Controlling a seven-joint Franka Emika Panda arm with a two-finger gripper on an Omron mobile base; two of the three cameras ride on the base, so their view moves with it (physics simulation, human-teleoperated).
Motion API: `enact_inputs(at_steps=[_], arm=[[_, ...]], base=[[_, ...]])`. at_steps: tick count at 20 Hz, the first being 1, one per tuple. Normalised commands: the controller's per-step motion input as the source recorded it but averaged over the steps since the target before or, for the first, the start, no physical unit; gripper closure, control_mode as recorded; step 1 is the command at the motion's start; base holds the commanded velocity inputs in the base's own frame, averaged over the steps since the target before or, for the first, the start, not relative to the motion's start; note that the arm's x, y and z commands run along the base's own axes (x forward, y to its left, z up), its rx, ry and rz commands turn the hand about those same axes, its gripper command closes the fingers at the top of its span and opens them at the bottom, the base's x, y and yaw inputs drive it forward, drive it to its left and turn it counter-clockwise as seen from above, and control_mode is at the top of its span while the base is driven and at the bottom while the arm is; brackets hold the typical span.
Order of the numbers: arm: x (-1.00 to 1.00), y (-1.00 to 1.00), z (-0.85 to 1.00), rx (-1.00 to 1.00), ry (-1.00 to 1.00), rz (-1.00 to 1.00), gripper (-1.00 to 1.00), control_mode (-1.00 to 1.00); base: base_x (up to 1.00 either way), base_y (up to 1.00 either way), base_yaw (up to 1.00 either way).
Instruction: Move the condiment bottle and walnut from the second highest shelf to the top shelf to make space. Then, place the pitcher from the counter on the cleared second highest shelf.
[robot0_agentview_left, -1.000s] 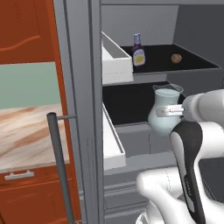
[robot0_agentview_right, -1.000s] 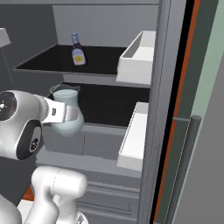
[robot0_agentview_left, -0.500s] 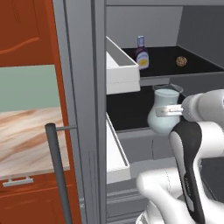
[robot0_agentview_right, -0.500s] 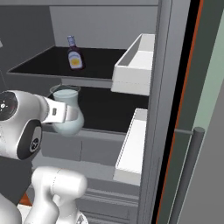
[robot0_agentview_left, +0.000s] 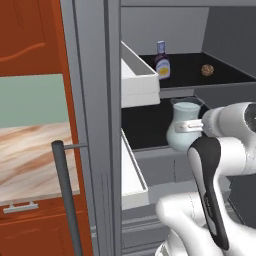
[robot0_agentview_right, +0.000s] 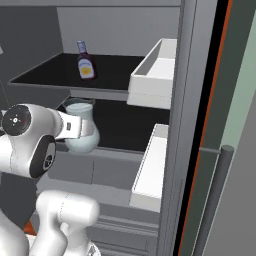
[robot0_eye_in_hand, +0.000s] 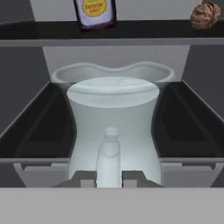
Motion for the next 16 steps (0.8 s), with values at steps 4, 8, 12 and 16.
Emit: enact_inputs(at_steps=[4,8,12,16], arm=[[0.29,0.0,-0.5,0.0,-0.15,0.0,1.0,-1.0],[0.38,0.0,-0.53,0.0,-0.12,0.0,1.0,-1.0],[0.45,0.0,-0.5,0.0,-0.1,0.0,1.0,-1.0],[0.49,0.0,-0.49,0.0,-0.08,0.0,1.0,-1.0]], base=[[0.0,0.0,0.0],[0.0,0.0,0.0],[0.0,0.0,0.0],[0.0,0.0,0.0]])
